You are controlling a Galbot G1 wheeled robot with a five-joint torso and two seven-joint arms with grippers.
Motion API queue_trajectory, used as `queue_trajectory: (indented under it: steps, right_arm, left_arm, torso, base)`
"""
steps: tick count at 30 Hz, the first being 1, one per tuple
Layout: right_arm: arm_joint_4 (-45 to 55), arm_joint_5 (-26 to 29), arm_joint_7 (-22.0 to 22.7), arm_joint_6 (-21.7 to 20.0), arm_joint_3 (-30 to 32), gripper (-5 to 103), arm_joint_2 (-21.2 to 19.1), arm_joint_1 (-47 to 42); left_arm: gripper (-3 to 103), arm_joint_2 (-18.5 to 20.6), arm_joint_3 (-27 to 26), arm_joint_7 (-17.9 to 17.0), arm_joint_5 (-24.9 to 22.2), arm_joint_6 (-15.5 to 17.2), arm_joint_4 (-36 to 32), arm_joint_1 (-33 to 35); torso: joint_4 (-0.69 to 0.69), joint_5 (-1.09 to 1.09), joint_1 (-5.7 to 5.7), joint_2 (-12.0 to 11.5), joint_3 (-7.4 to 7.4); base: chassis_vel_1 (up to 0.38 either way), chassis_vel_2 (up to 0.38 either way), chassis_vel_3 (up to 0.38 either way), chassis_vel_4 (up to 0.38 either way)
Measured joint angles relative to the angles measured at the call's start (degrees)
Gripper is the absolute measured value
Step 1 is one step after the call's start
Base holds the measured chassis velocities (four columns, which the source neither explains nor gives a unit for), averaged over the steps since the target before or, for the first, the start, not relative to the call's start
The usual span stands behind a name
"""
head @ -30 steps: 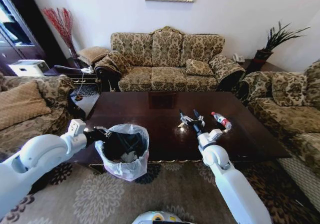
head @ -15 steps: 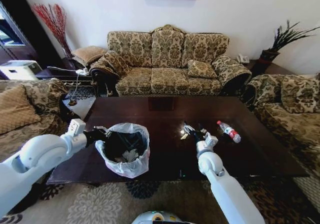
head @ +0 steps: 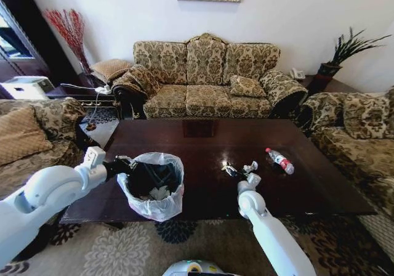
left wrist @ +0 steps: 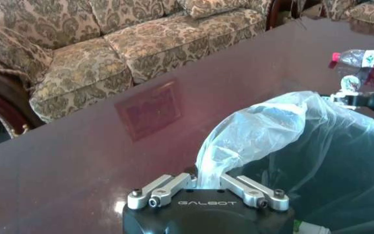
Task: Move to the front of the table and place the trash on the table into the trash bin.
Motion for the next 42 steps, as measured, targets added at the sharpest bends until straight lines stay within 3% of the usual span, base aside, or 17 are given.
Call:
queue_trajectory:
  steps: [3,4,7,10,13,19,25,34,36,38,39,42]
  right_arm:
    - [-2.0,-0.4,-0.9,-0.2,-0.8,85,0.6,1.4]
    - [-2.0,-0.4,-0.9,-0.2,-0.8,85,0.6,1.4]
    - [-5.4,1.2,-1.1,-0.8,-1.5,69,1.1,3.0]
    - [-7.2,2.1,-1.2,-1.0,-1.9,63,1.3,3.7]
    - [-9.1,3.0,-2.0,-1.0,-2.2,47,1.3,4.6]
    - [-10.5,3.3,-3.5,-0.7,-2.2,33,1.4,5.2]
    - [-10.5,2.7,-4.4,-0.4,-2.2,7,1.1,5.0]
    - [-4.0,-3.9,-7.1,1.4,-1.6,0,0.4,2.9]
    - [2.4,-8.3,-11.0,3.9,-1.7,0,0.0,2.1]
    - [8.2,-9.6,-18.1,6.9,-2.2,0,-0.7,1.8]
    - [8.2,-9.6,-18.1,6.9,-2.2,0,-0.7,1.8]
    - [17.1,-9.9,-31.4,9.4,-3.6,0,-2.1,2.2]
  left_arm:
    - [2,0.0,0.0,0.0,0.0,0.0,0.0,0.0]
    - [2,0.0,0.0,0.0,0.0,0.0,0.0,0.0]
    - [2,0.0,0.0,0.0,0.0,0.0,0.0,0.0]
    - [2,0.0,0.0,0.0,0.0,0.0,0.0,0.0]
    - [2,0.0,0.0,0.0,0.0,0.0,0.0,0.0]
    - [2,0.0,0.0,0.0,0.0,0.0,0.0,0.0]
    - [2,0.0,0.0,0.0,0.0,0.0,0.0,0.0]
    - [2,0.0,0.0,0.0,0.0,0.0,0.0,0.0]
    - [2,0.0,0.0,0.0,0.0,0.0,0.0,0.0]
    - [2,0.0,0.0,0.0,0.0,0.0,0.0,0.0]
    - [2,0.0,0.0,0.0,0.0,0.0,0.0,0.0]
    - [2,0.0,0.0,0.0,0.0,0.0,0.0,0.0]
  torso:
    - [0.00,0.00,-0.04,0.0,-0.02]
    - [0.00,0.00,-0.04,0.0,-0.02]
    - [-0.01,-0.01,-0.02,0.0,-0.01]
    - [-0.01,-0.01,-0.01,0.0,-0.01]
    - [-0.02,-0.01,-0.02,0.0,-0.01]
    - [-0.01,-0.02,-0.02,0.0,-0.02]
    - [0.00,0.01,-0.02,0.0,-0.01]
    - [-0.02,0.00,-0.02,0.0,-0.01]
    - [-0.02,0.00,-0.02,0.0,-0.01]
    - [0.00,-0.02,-0.02,0.0,-0.01]
    - [0.00,-0.02,-0.02,0.0,-0.01]
    - [-0.01,-0.03,-0.02,0.0,-0.02]
  base:
    - [0.000,0.000,0.000,0.000]
    - [0.000,0.000,0.000,0.000]
    - [0.000,0.000,0.000,0.000]
    - [0.000,0.000,0.000,0.000]
    - [0.000,0.000,0.000,0.000]
    - [0.000,0.000,0.000,0.000]
    - [0.000,0.000,0.000,0.000]
    - [0.000,0.000,0.000,0.000]
    - [0.000,0.000,0.000,0.000]
    - [0.000,0.000,0.000,0.000]
    - [0.000,0.000,0.000,0.000]
    - [0.000,0.000,0.000,0.000]
